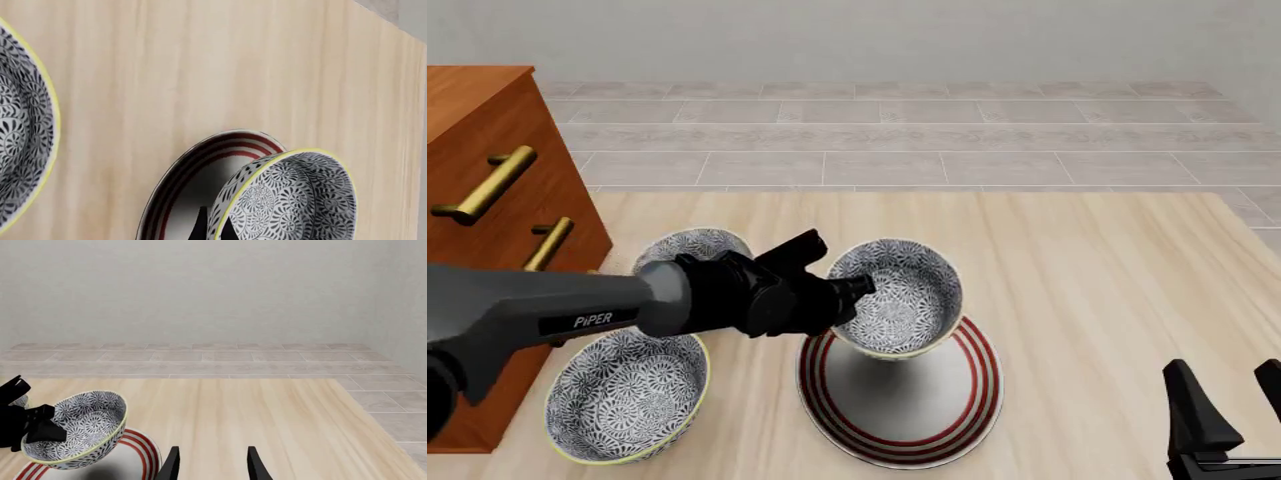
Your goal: Put the bowl at the front on the plate.
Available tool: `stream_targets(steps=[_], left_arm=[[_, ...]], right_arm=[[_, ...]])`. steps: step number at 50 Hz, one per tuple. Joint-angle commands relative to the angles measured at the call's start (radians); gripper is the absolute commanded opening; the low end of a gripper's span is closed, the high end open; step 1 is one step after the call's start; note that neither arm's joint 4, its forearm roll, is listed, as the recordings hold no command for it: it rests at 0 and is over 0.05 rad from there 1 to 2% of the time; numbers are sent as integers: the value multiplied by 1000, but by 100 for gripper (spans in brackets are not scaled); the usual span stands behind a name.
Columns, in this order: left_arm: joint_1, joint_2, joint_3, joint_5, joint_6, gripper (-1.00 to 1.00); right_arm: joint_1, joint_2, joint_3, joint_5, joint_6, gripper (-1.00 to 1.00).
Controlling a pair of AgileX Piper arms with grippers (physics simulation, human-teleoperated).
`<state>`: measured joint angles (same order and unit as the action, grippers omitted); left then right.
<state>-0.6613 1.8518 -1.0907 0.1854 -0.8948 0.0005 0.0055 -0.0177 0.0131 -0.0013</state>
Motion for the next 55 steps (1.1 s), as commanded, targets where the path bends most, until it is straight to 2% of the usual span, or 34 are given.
stream_targets(steps=[1,55], left_arm=[[-2,19,-6,-15,6,-100],[11,111,-12,-51,26,-100]], right_arm=[[0,-1,6,-6,0,100],[0,0,6,-5,0,100]])
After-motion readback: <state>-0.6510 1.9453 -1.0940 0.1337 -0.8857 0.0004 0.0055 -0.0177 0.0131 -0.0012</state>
